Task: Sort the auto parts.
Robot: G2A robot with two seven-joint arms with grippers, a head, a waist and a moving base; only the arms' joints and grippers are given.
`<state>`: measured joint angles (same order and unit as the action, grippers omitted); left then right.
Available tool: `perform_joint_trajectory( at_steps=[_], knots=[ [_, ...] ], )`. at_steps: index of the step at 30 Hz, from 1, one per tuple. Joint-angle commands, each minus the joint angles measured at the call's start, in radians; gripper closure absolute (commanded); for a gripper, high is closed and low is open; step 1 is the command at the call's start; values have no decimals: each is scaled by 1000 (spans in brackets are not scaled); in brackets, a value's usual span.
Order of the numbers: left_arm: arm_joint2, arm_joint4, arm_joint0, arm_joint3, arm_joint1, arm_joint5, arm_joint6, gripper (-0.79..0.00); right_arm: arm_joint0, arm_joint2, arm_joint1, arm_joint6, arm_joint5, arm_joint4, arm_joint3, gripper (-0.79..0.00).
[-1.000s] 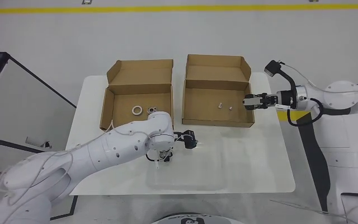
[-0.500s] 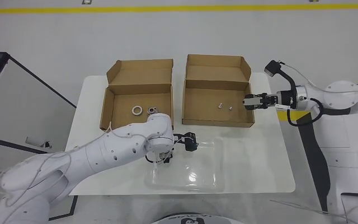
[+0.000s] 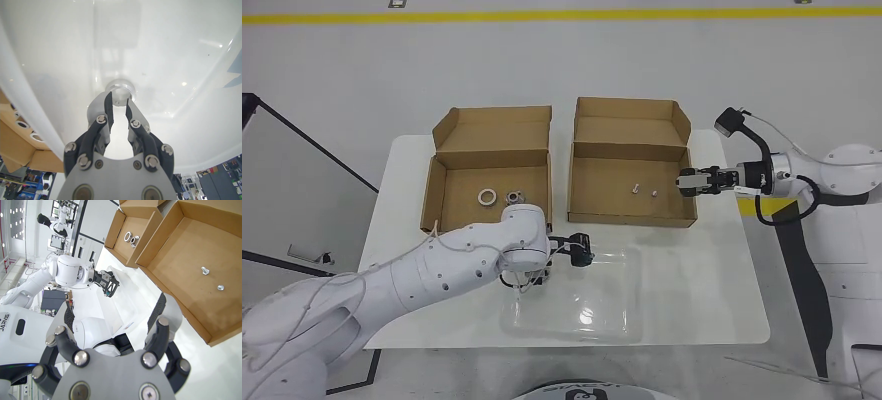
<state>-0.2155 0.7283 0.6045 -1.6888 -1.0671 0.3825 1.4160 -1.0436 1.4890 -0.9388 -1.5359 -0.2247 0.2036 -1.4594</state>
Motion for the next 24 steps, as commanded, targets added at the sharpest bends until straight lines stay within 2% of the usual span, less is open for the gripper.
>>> perform_joint_trajectory(
  at_steps=[1, 5, 13, 24],
  knots=[
    [-3, 11, 7, 0, 1, -2, -4, -154, 0, 0, 0, 0, 0, 0, 0, -785],
    [-9, 30, 21, -4, 4, 3, -12, -129, 0, 0, 0, 0, 0, 0, 0, -785],
    [-17, 54, 48, -11, 7, 19, -15, -157, 0, 0, 0, 0, 0, 0, 0, -785],
    [-37, 59, 77, -28, 13, 22, 0, -271, 0, 0, 0, 0, 0, 0, 0, -785]
  ],
)
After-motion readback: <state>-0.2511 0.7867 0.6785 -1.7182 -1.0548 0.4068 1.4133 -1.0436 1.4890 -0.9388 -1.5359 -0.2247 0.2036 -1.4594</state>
